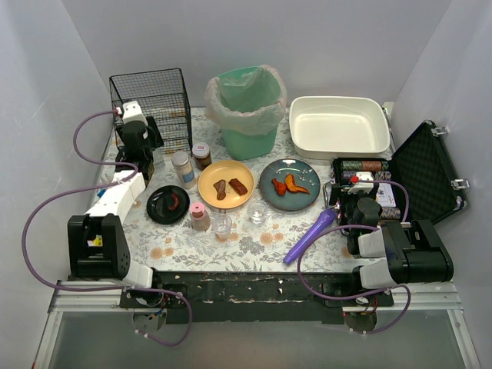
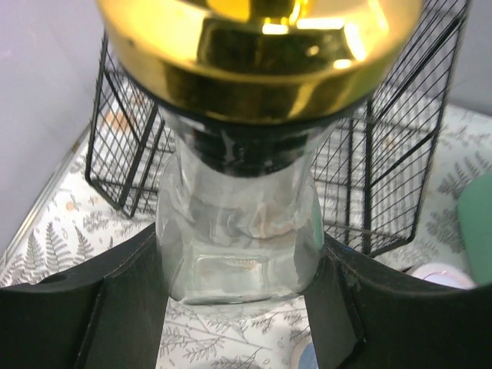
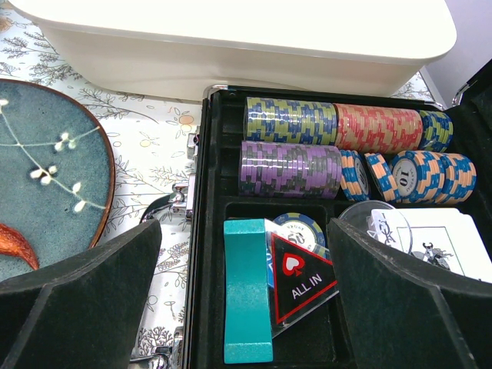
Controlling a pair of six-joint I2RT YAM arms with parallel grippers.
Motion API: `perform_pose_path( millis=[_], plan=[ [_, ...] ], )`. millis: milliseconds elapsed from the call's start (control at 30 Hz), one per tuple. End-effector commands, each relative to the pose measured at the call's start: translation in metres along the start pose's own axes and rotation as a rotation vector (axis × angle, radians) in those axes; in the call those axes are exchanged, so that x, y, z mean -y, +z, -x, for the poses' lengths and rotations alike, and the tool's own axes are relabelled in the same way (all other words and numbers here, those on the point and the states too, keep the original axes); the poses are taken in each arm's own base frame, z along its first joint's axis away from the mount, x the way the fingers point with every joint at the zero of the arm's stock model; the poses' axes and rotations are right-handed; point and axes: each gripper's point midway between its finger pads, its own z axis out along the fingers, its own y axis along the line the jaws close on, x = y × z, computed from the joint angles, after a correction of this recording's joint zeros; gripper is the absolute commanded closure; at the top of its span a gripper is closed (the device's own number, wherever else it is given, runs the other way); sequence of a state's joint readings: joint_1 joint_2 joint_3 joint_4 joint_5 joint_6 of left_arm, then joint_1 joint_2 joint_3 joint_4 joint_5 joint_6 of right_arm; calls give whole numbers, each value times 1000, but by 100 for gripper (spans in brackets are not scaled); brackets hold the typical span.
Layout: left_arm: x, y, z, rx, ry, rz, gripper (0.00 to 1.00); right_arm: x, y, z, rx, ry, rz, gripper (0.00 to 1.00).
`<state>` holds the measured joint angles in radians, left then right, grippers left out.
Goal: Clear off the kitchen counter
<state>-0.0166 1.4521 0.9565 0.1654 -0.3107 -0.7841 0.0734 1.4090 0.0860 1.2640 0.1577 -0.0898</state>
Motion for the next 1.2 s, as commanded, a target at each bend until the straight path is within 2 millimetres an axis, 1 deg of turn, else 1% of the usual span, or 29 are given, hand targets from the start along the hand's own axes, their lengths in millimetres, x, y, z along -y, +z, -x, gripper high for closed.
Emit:
perform_pose_path(
  millis=[0, 167, 200, 300, 433, 467, 533, 600, 633, 867, 933, 1033, 1167],
  plan=[
    [10, -20, 112, 223, -66, -40, 100, 1, 5, 16, 58, -9, -13, 2],
    [24, -27, 158, 279, -79, -98, 100, 2, 3, 16, 61, -17, -22, 2],
    [27, -28, 172, 297, -85, -110, 100, 1, 3, 18, 66, -18, -21, 2],
    [37, -26, 190, 319, -83, -147, 100, 1, 3, 17, 66, -20, -24, 2],
    [52, -12, 210, 345, -83, -189, 100, 1, 2, 18, 71, -21, -23, 2],
    [55, -6, 208, 336, -81, -201, 100, 1, 2, 18, 70, -22, -24, 2],
    [63, 2, 214, 348, -88, -222, 100, 1, 2, 18, 70, -22, -26, 2],
    [68, 13, 214, 343, -89, -228, 100, 1, 2, 18, 70, -22, -27, 2],
    [70, 20, 211, 335, -85, -231, 100, 1, 2, 19, 73, -23, -28, 2],
    [87, 56, 207, 343, -107, -263, 100, 1, 2, 19, 73, -25, -28, 2],
    [90, 63, 207, 340, -112, -272, 100, 1, 1, 19, 75, -25, -28, 2],
    [95, 69, 208, 346, -122, -281, 100, 0, 1, 18, 73, -27, -26, 2],
    [99, 79, 204, 339, -117, -290, 100, 0, 1, 19, 75, -27, -27, 2]
  ],
)
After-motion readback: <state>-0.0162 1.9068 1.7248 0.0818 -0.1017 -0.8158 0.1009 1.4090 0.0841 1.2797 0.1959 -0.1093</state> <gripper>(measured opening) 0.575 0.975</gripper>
